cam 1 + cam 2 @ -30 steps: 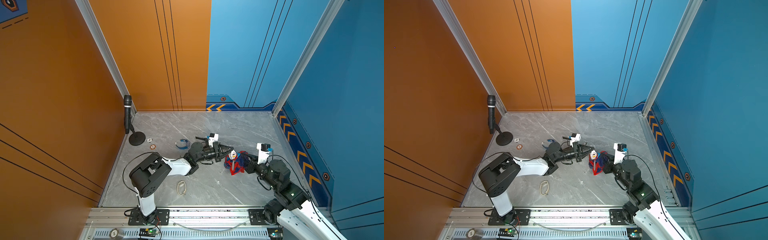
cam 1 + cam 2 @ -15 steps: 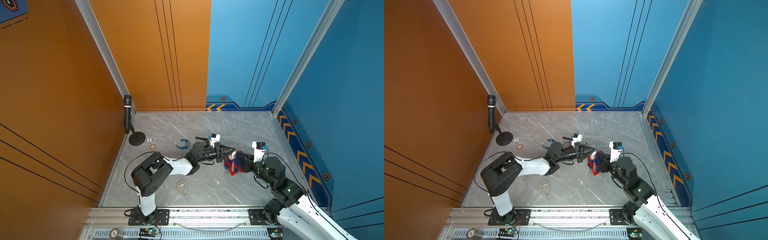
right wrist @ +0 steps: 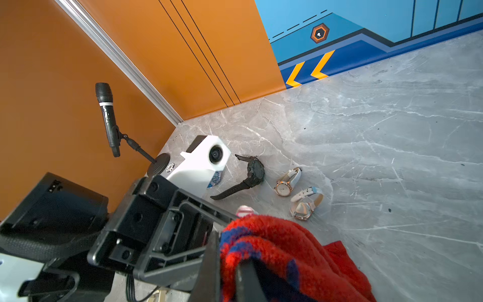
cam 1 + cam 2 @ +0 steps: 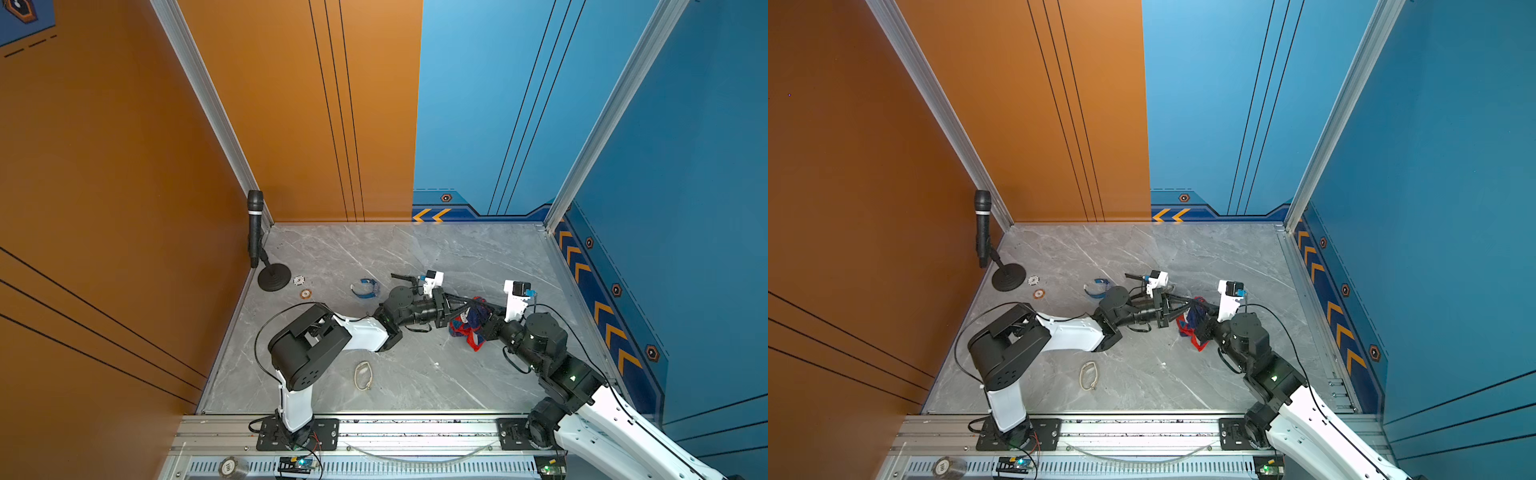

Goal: Wipe the watch dial
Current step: Wipe the dirt from the watch dial.

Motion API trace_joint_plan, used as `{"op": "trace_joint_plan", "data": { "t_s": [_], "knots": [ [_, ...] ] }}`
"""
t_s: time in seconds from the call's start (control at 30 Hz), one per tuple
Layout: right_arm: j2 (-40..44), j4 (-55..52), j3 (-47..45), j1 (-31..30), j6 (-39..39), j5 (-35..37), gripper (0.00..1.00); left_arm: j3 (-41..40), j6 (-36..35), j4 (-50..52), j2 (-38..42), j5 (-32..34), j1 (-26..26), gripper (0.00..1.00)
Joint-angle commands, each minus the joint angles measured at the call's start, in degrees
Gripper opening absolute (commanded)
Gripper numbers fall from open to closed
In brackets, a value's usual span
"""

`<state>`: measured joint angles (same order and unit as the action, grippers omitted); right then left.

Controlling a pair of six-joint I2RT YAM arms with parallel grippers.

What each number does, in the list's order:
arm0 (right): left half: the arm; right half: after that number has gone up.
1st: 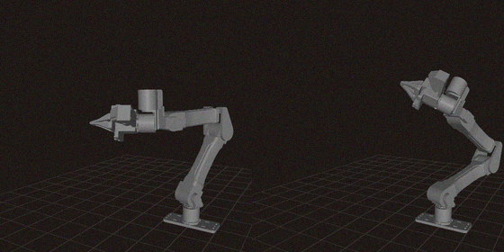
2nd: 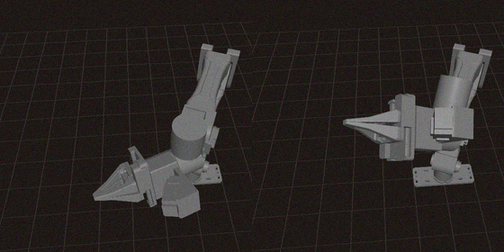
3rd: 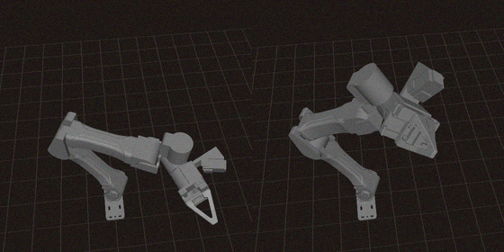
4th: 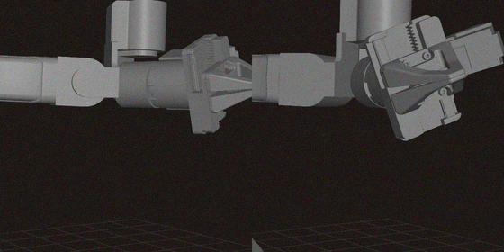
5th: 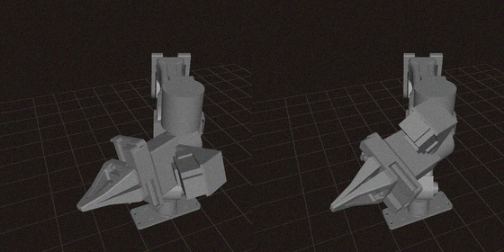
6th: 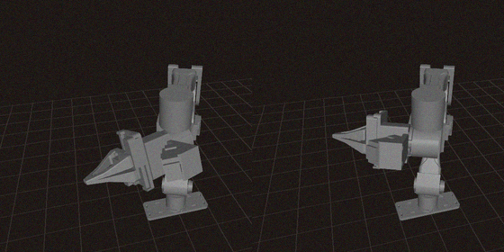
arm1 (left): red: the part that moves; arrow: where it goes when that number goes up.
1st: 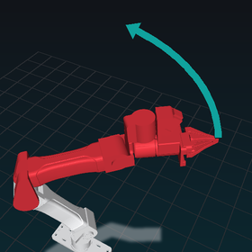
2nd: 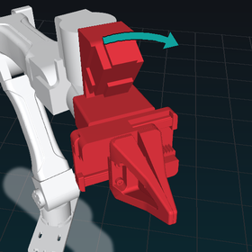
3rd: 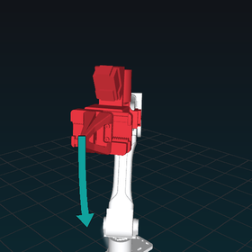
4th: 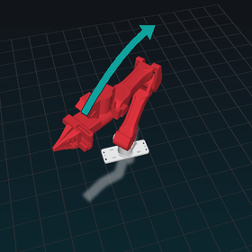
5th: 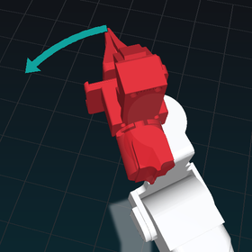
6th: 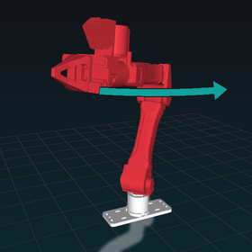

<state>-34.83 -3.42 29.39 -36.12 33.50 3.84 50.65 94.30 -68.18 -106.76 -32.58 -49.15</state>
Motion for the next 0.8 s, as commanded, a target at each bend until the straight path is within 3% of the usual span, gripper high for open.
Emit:
{"op": "trace_joint_plan", "data": {
  "t_s": [0.0,0.17,0.43,0.67,0.77],
  "knots": [
    [1.54,4.75,0.67,-0.21,1.22,2.00,0.00,0.34,-1.36,-1.08,-1.24,-0.47,-1.32,0.00],
    [3.02,3.14,0.76,1.30,0.77,2.08,0.00,0.60,-1.38,-1.32,-1.43,-0.52,-1.57,0.00],
    [6.88,-11.92,2.34,3.68,-6.59,5.24,0.00,-1.87,-2.35,1.37,4.47,-1.74,2.08,0.00],
    [7.34,-8.05,0.40,3.12,-10.88,-5.96,0.00,-0.70,-3.43,4.22,4.98,-2.75,2.66,0.00],
    [6.18,-6.32,0.47,2.33,-11.71,-7.12,0.00,-0.04,-3.38,4.12,4.13,-2.69,2.22,0.00]
  ]
}}
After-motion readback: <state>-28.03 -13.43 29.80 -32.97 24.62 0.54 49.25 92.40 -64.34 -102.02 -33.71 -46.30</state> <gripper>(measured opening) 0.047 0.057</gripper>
